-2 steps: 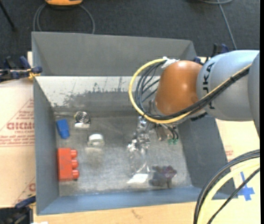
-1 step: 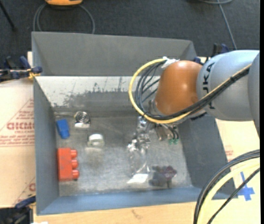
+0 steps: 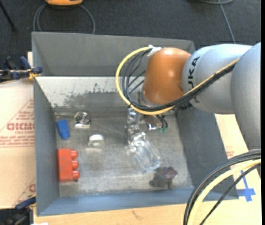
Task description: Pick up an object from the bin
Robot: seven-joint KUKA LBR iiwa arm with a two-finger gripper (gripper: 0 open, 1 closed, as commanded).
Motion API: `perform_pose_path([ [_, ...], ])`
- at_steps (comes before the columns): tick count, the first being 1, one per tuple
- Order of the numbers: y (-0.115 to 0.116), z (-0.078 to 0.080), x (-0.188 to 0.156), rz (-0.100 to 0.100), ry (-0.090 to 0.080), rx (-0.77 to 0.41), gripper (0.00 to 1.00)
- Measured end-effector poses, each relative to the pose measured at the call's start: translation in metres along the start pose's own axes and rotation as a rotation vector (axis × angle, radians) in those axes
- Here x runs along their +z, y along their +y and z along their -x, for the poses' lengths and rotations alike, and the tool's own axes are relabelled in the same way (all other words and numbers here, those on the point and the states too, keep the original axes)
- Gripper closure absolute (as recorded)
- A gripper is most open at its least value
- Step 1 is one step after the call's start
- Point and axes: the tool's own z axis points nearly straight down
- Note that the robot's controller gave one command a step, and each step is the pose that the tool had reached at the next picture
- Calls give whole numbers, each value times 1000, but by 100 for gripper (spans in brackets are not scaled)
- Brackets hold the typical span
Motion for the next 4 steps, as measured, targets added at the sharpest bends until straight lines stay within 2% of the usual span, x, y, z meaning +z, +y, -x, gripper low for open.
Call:
perform_pose_path([
  [1, 1, -8, 11, 4, 20, 3, 0],
  [2, -64, -61, 13, 6, 22, -302, 0],
  [3, -88, -72, 21, 8, -11, -510, 0],
  [4, -88, -69, 21, 4, -22, -508, 100],
])
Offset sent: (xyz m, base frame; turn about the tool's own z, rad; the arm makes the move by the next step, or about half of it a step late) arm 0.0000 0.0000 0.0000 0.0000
